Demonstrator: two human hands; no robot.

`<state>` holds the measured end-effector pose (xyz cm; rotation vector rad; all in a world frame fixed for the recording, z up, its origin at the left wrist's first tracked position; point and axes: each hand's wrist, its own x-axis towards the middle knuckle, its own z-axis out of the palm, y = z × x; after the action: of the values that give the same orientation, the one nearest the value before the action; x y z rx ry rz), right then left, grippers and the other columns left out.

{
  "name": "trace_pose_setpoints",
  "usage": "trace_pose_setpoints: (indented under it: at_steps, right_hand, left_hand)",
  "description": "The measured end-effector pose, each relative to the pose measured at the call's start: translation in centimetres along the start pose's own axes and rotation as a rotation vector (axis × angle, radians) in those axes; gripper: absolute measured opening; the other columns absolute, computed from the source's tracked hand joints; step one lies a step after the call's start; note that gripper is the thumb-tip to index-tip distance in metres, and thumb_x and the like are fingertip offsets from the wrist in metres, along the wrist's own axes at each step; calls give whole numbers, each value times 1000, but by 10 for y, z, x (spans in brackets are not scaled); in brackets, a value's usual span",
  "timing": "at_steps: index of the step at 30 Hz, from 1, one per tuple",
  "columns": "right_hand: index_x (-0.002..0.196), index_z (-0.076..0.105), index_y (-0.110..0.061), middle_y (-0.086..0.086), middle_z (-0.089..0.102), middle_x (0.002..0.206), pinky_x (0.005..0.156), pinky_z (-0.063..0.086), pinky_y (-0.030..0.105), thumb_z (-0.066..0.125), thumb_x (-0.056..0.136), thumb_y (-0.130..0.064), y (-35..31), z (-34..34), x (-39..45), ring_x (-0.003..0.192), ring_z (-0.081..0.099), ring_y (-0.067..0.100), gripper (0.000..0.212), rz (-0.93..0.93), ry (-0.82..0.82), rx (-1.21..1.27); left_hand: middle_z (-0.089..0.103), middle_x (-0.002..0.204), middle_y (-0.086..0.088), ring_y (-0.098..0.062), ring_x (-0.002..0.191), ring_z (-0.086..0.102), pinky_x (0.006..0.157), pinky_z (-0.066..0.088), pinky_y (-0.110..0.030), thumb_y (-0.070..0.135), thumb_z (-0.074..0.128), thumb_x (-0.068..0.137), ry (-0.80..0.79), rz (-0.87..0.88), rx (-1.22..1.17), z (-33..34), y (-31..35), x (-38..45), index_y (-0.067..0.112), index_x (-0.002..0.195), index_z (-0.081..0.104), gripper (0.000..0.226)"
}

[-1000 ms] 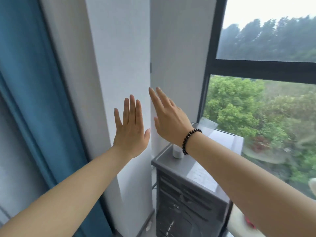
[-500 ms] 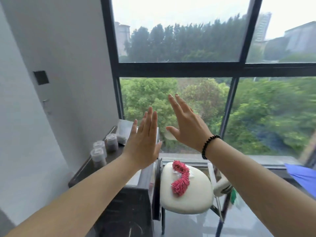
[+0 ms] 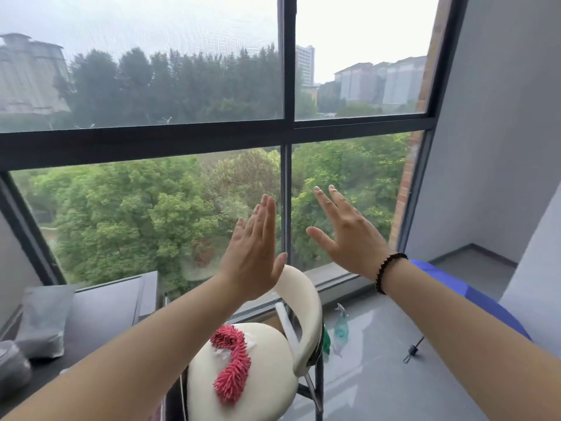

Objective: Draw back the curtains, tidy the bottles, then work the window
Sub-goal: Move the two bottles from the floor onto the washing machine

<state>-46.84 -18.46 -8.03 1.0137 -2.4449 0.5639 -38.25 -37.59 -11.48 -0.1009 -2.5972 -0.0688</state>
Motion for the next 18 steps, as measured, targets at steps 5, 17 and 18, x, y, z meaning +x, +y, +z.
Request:
trace_pose_setpoints:
  at_steps: [5,17,18]
  right_hand:
    - [152,0,-32,7,10,159,111,29,52,36,94,-54,47,10,15,145,19,24,71,145,18,-31]
    - [151,-1,-31,6,6,160,112,27,52,39,95,-49,167,32,1,145,16,24,71,469,-27,-64]
    - [151,-1,-31,6,4,160,112,26,51,39,96,-48,178,33,0,145,16,24,70,487,-39,-64]
  left_hand:
    - [-21,161,-12,-27,151,0,122,12,-50,46,51,95,-20,88,-40,36,2,61,20,132,-51,112]
    - [-11,164,-12,-26,151,9,121,13,-51,46,48,96,-266,210,-102,133,47,159,17,136,-45,105]
    - [-9,164,-12,-26,151,13,120,14,-51,45,49,96,-271,224,-122,141,55,167,16,138,-45,106]
